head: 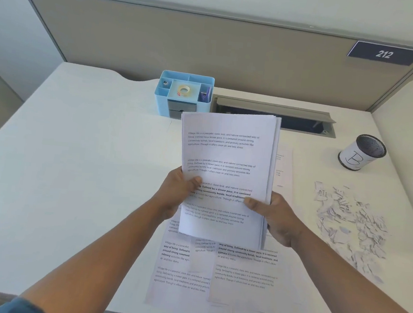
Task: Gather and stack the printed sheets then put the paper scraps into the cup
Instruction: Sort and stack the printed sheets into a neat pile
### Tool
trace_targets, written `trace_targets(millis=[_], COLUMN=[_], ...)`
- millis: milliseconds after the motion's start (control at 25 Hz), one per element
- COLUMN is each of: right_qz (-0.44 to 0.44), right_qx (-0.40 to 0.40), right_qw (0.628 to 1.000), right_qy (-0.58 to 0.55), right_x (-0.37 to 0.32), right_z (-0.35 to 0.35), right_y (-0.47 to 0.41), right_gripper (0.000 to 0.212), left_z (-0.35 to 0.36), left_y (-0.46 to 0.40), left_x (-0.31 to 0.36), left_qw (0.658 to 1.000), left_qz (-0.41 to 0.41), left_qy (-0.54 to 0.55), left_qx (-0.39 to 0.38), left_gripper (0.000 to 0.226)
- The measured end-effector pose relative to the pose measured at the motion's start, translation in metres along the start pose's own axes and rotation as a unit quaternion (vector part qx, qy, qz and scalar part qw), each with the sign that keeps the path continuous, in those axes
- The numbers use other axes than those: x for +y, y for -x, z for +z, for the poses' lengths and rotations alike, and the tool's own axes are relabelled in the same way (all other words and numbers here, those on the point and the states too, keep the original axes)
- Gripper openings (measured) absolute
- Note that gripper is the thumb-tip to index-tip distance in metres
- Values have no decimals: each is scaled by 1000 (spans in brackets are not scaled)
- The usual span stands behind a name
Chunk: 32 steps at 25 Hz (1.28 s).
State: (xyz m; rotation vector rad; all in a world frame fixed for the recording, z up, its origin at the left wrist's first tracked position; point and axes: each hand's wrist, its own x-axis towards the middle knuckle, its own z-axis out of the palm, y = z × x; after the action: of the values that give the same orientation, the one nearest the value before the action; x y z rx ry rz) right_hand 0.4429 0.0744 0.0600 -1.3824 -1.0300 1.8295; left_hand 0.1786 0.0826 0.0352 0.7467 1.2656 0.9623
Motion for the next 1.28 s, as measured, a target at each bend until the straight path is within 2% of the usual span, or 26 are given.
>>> trace_targets(millis=[240,400,480,560,640,720,800,960,1160,1280], right_qz=[55,59,60,65,71,76,79,79,82,91], right_qx=[2,36,64,91,110,123,132,127,96,73], right_qw=[998,998,996,993,989,986,983,984,988,990], right_qy=[-9,-8,-22,-47,-68,-82,-96,-98,-92,-82], right_x=[29,33,34,37,43,50,57,64,67,67], right_z=[-11,-21,-28,-38,-50,-59,-64,-68,-74,-80], right_y=[11,13,14,17,20,22,23,19,15,13], right_gripper=[31,26,24,26,29,31,33,33,32,33], left_z=[11,21,24,23,17,8,3,4,4,8], left_y=[4,6,5,5,9,11,12,20,32,38], left_x=[-31,-37,-38,-39,-43,-49,-55,-62,-66,-68], left_qw=[995,993,994,988,958,919,893,863,855,848], left_qz=[-98,-113,-111,-85,-48,-46,-74,-121,-141,-151], left_qy=[0,13,-15,-105,-223,-321,-384,-443,-452,-461], left_qx=[11,-3,14,77,172,223,223,212,213,214], left_gripper=[26,26,22,20,26,38,49,66,92,95])
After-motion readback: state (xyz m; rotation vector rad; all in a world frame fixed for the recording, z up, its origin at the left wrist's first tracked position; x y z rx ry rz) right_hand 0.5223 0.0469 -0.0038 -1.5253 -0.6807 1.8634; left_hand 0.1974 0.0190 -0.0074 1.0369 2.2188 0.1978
